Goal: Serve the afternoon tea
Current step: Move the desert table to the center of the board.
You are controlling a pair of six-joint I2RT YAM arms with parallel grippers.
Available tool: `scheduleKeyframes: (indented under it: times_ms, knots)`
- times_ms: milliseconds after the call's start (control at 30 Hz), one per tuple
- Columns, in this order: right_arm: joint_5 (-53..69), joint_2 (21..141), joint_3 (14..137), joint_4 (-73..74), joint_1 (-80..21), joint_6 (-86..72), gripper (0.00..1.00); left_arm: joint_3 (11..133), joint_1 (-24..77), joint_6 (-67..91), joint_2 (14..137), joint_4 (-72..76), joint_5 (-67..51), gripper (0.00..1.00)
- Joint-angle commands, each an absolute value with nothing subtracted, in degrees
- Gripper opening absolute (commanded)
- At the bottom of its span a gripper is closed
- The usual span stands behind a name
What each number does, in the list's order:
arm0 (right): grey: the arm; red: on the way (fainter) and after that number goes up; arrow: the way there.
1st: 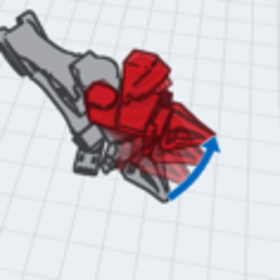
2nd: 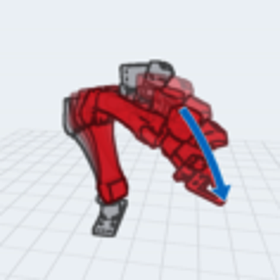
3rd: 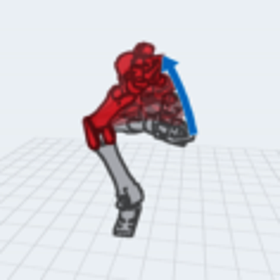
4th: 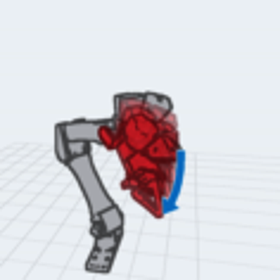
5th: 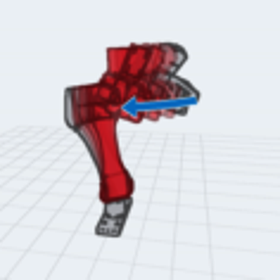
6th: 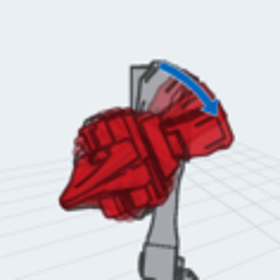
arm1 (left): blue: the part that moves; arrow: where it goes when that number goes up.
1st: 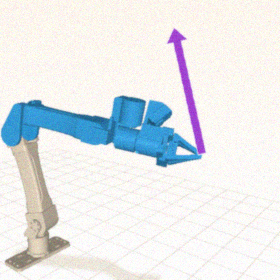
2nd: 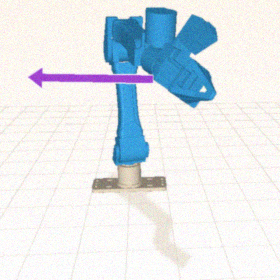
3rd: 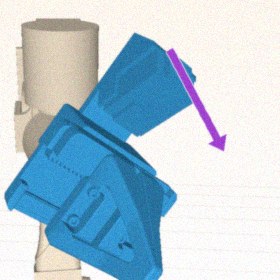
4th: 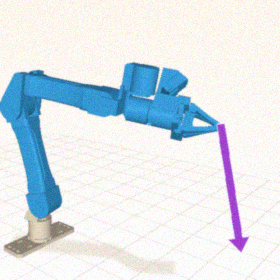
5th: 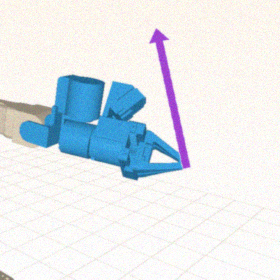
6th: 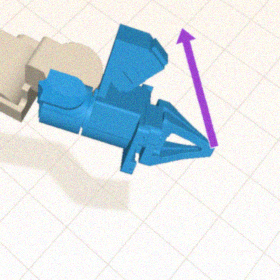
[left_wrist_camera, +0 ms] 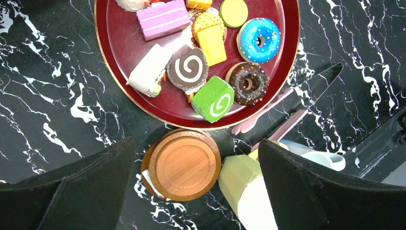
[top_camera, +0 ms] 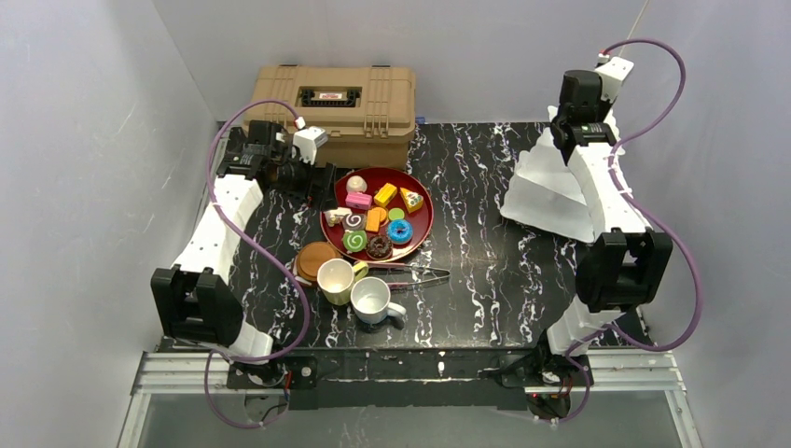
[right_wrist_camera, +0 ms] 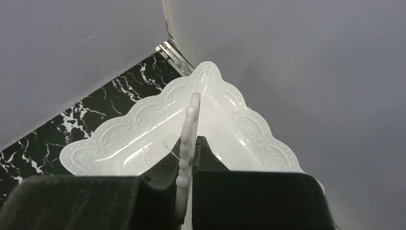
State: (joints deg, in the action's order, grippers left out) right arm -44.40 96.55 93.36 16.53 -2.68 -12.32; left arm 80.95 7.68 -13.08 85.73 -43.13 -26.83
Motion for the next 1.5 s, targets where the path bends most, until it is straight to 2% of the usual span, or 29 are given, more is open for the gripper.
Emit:
scheduleKeyframes:
  times_ms: [0,567,700,933,1200,1233,1333,1400,1467]
  knots:
    - [-44.3,91.0,93.8,13.6,-4.7,-13.5,0.01,81.0,7.6,-13.2,82.8,-44.4,-28.1,0.99]
    - [-56.5,85.0,90.5,13.7,-22.2,-18.5,0.01,79.5,7.6,-14.0,79.3,-45.3,-27.6,0.99]
    - [-55.1,84.8,88.7,14.7,-23.1,-20.5,0.01,79.5,7.6,-14.3,78.6,-45.8,-27.5,0.99]
    - [-45.7,83.5,84.1,10.8,-23.1,-18.4,0.01,79.5,7.7,-14.5,78.2,-46.0,-27.3,0.99]
    - [-46.4,83.7,83.1,13.0,-23.1,-20.0,0.01,79.8,7.6,-14.4,78.4,-46.5,-27.3,0.99]
    - [-46.6,84.0,83.3,13.9,-23.1,-20.5,0.05,79.8,7.6,-14.4,78.3,-46.6,-27.2,0.99]
    - [-45.1,83.8,83.6,16.1,-23.1,-21.3,0.50,79.9,7.6,-14.6,78.0,-47.0,-26.5,0.99]
    - [-43.9,83.1,84.5,18.7,-23.1,-21.9,0.64,80.2,7.6,-14.7,78.0,-47.5,-26.1,0.99]
    - [-41.8,82.0,85.3,21.0,-23.1,-22.1,0.73,80.4,7.6,-14.8,78.0,-48.0,-25.8,0.99]
